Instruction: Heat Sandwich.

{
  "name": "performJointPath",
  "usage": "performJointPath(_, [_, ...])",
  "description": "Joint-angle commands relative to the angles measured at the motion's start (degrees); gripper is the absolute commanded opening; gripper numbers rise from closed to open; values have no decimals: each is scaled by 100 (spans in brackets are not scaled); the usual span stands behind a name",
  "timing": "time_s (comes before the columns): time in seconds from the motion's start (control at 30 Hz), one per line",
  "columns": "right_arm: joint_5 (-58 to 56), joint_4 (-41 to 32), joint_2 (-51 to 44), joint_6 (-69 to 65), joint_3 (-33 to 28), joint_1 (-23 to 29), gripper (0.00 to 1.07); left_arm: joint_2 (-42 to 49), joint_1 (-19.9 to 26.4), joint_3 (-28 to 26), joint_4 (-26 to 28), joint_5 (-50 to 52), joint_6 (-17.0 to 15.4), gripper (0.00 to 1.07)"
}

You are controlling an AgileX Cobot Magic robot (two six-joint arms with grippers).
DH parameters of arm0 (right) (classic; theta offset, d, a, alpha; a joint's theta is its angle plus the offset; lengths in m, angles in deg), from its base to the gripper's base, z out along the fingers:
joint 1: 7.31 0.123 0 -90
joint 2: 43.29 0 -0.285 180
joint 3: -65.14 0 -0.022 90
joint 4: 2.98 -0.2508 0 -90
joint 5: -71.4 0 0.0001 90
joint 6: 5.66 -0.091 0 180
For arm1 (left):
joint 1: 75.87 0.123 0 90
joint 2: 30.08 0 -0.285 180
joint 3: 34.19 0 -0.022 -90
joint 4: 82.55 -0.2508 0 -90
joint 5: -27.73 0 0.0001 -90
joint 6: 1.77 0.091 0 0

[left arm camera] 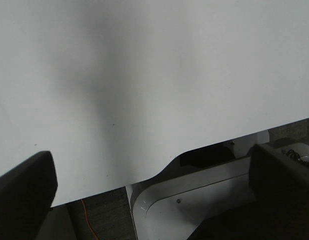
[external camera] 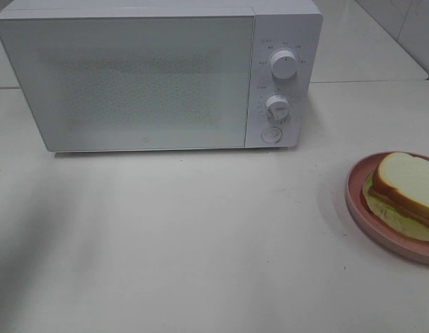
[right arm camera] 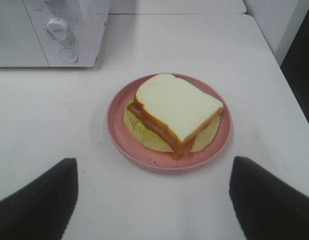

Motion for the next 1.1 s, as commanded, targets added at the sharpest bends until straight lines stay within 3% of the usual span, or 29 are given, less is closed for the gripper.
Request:
performJointPath(0.03, [80, -6, -155, 69, -6, -40, 75, 235, 458, 11, -74, -206, -132, 98])
performJointPath(0.23, [80, -6, -155, 69, -6, -40, 75, 642, 922, 11, -178, -292, -286, 98])
performJointPath(0.37, [80, -6, -155, 69, -6, -40, 75, 1054, 934, 166, -344, -286, -355, 98])
performJointPath(0.57, [80, -6, -155, 69, -6, -40, 75, 1977, 934, 940, -756, -178, -579, 98])
performJointPath(1.1, [80, -6, -155, 69, -6, -40, 75, 4566, 934, 1874, -837, -115, -561, 98])
